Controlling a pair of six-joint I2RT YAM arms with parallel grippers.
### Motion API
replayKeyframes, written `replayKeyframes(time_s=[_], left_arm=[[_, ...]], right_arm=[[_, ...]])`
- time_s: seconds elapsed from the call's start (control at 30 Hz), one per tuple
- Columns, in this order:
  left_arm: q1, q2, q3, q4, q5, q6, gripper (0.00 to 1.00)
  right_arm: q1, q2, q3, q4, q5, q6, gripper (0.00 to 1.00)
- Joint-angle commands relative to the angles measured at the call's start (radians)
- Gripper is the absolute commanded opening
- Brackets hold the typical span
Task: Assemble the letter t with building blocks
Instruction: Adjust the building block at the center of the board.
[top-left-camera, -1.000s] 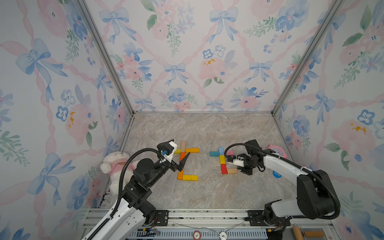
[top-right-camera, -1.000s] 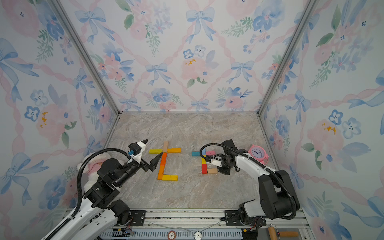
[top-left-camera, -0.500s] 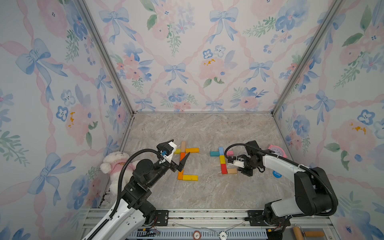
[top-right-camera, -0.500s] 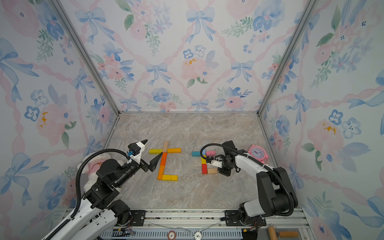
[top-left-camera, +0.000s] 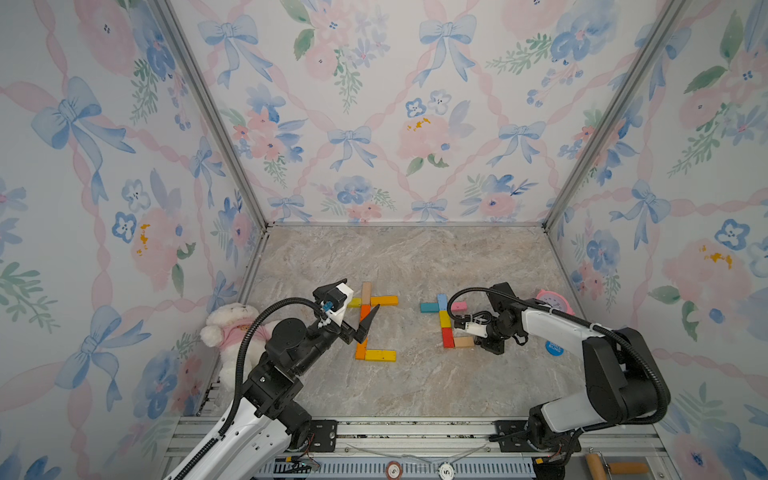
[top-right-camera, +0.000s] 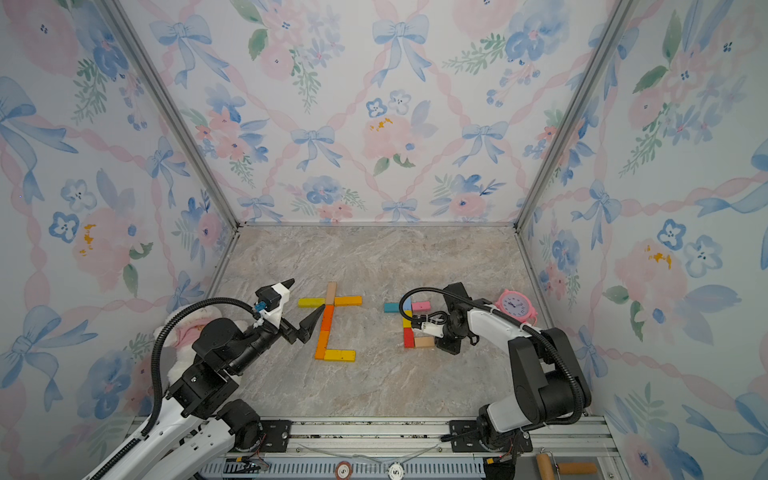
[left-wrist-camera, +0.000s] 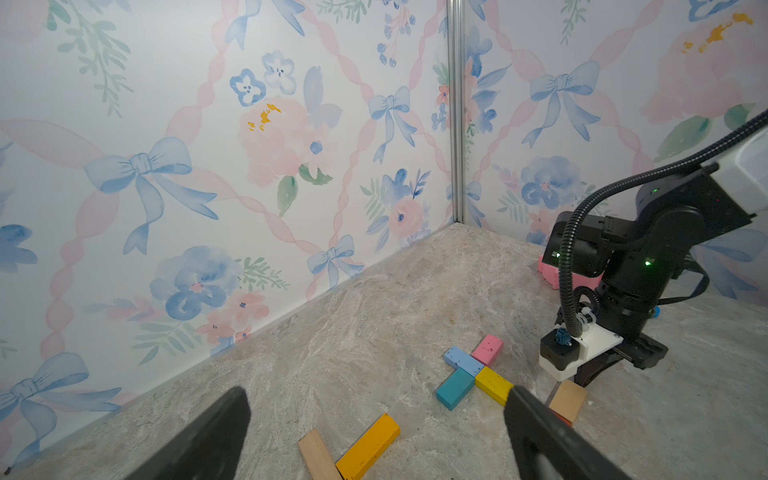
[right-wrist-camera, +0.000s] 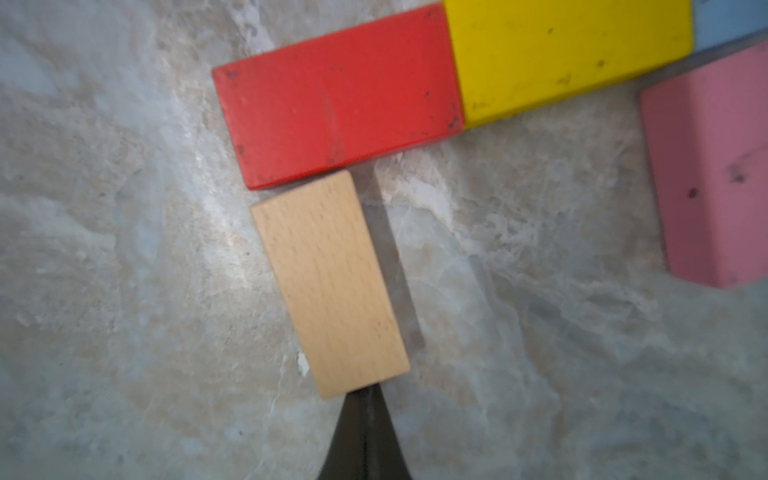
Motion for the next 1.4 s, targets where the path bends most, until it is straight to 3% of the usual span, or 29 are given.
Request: replayKeyframes(time_s=[0.0, 0.53, 0.9, 1.03, 1.2, 1.27, 1.33, 1.37], left_arm=[[-0.005, -0.01, -0.006, 0.022, -0.009, 0.003, 0.98], [-0.006, -0.01, -0.007, 0.02, -0.011, 0.004, 0.98], [-0.006, -0.002, -0.008, 0.025, -0.011, 0.004, 0.98], [-0.006, 0.013, -0.006, 0.024, -0.004, 0.002, 0.98], [-0.005, 0.012, -0.013, 0.033, -0.023, -0.003, 0.98], [-0.005, 0.012, -0.019, 0.04, -0.036, -0.004, 0.98], [-0.003, 0.014, -0.022, 0.043, -0.063, -0.005, 0.98], [-0.004, 0.02, -0.024, 0.046, -0.077, -0.008, 0.98]], right_arm=[[0.011, 0.009, 0.011, -0.023, -0.015, -0.001, 0.0], [0.025, 0.018, 0.02, -0.019, -0.008, 0.004, 0.01], [-0.042, -0.154, 0.043, 0.1, 0.086, 0.057, 0.12], [-0.074, -0.265, 0.075, 0.187, 0.054, 0.176, 0.24], [-0.08, -0.376, 0.1, 0.329, 0.047, 0.487, 0.42], [-0.076, -0.425, 0.103, 0.365, 0.049, 0.596, 0.61], [-0.07, -0.476, 0.092, 0.407, 0.066, 0.676, 0.71], [-0.071, -0.51, 0.08, 0.43, 0.07, 0.707, 0.83]])
